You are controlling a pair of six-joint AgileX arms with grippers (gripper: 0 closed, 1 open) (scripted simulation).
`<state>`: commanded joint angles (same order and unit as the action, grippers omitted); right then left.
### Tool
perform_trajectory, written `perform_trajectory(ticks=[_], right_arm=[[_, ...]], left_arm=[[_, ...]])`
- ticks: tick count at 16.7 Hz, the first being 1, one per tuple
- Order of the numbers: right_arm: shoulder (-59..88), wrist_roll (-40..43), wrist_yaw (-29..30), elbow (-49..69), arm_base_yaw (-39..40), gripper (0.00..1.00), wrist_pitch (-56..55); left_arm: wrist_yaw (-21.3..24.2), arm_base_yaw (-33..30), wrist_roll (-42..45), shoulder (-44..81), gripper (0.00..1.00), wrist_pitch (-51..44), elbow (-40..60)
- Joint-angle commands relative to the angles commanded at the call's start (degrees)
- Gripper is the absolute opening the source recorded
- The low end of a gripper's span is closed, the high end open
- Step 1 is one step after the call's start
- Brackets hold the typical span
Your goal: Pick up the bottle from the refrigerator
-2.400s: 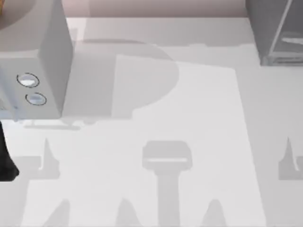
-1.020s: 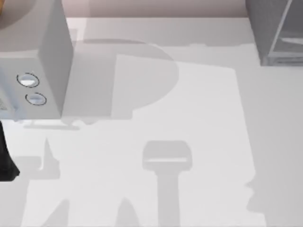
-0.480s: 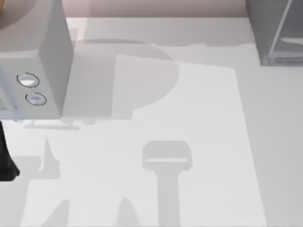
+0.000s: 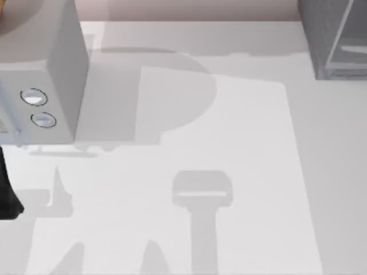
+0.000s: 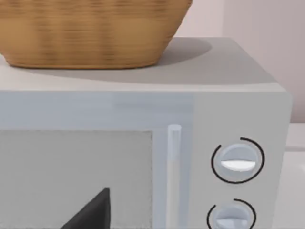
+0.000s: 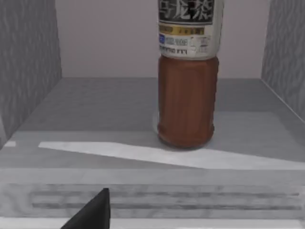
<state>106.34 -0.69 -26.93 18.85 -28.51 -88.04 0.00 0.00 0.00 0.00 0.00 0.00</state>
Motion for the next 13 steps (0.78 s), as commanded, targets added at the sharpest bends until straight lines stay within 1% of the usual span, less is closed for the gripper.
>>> perform_trajectory(ticks=[9,13], right_arm=[[12.1,0.4,8.7,31.1,8.3,1.0,19.3],[15.3,0.5,11.5,40.4,11.1,1.0,25.9]], left_arm=[[0.0,0.0,0.0,0.0,1.0,0.0,0.0],[0.0,0.0,0.0,0.0,1.0,0.0,0.0]])
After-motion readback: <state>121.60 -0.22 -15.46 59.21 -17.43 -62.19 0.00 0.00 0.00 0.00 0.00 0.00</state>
